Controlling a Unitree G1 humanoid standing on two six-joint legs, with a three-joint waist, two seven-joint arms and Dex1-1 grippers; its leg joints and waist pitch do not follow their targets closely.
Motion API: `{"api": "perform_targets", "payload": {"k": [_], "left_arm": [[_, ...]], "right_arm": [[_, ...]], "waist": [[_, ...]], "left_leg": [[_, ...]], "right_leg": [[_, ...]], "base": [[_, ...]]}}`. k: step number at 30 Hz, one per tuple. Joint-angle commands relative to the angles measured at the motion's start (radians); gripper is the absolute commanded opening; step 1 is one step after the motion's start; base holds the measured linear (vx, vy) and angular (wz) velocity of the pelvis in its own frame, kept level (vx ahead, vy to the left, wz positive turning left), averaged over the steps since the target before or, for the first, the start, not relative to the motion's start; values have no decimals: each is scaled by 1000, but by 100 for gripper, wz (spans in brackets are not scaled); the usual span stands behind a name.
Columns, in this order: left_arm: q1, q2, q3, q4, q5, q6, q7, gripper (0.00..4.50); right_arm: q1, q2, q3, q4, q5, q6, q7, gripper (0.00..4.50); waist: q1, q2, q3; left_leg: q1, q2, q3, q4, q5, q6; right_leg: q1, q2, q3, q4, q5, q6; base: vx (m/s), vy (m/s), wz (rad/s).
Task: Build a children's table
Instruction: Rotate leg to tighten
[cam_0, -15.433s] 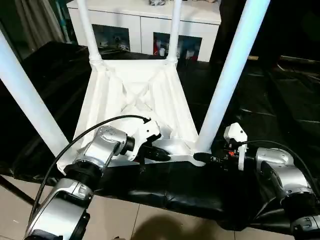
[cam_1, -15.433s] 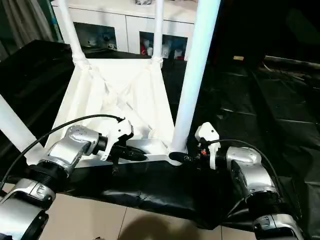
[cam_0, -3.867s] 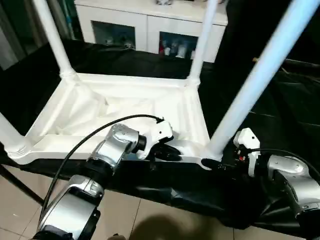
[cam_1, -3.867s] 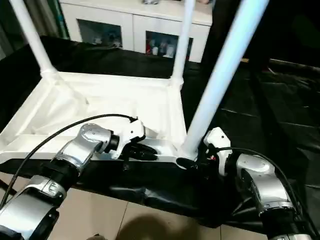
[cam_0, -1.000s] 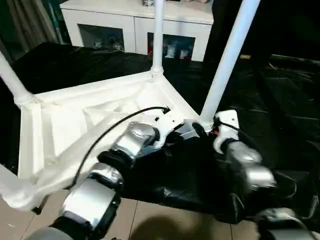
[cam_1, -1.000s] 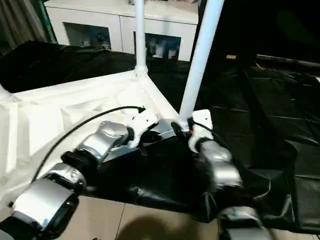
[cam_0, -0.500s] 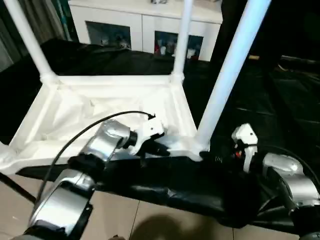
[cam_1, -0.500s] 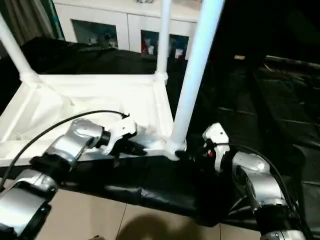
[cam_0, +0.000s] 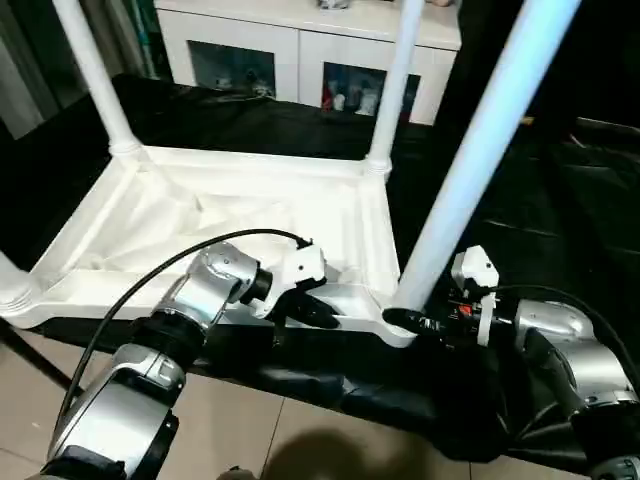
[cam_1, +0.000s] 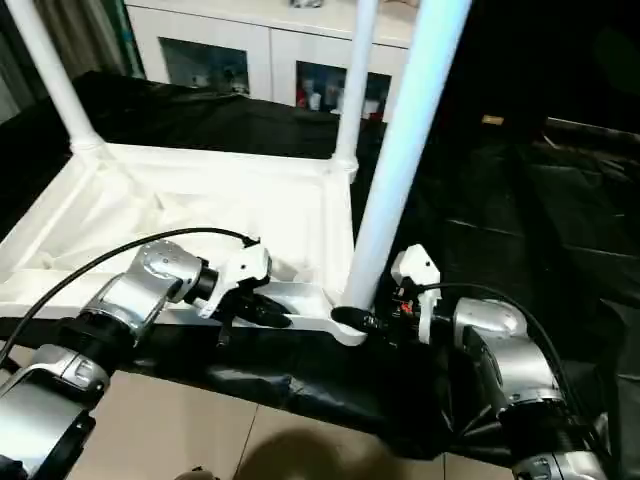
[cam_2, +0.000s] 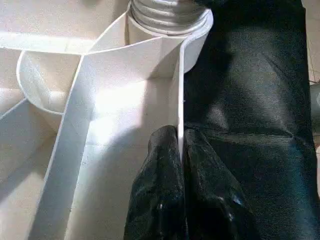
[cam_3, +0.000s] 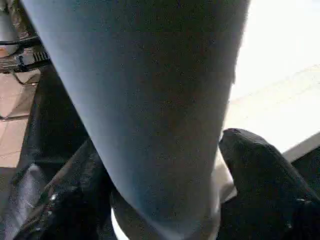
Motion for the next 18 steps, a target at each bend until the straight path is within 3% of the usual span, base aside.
{"api": "perform_targets", "payload": {"k": [1,7,16,18], "left_arm": [[13,-28,-8,-12,-26,1,-26,0],[16,-26,-9,-6,-23,-11,-29,0],[18,-26,-2,1,-25,-6,-12,0],[9,-42,17,22,-19,25,59,0]], "right_arm": [[-9,-10,10,6,-2,2,10,317],[13,-30,22,-11,-15,7,32,258],[16,-28,27,-1,-19,12,35,251],[5,4,3,42,-23,10,-36,251]], "waist": [[-5,-18,-58],[-6,-13,-60],[-3,-18,-58],[-4,-20,-57]], "left_leg": [[1,3,13,-57,-152,83],[2,2,13,-55,-150,83],[1,2,13,-56,-163,82],[2,2,13,-57,-169,76]], "right_leg": [[56,-39,34,-61,-116,-225],[58,-38,34,-59,-95,-229],[57,-40,33,-63,-143,-218],[54,-40,33,-65,-161,-215]], "base": [[0,0,0],[0,0,0],[0,0,0],[0,0,0]]}}
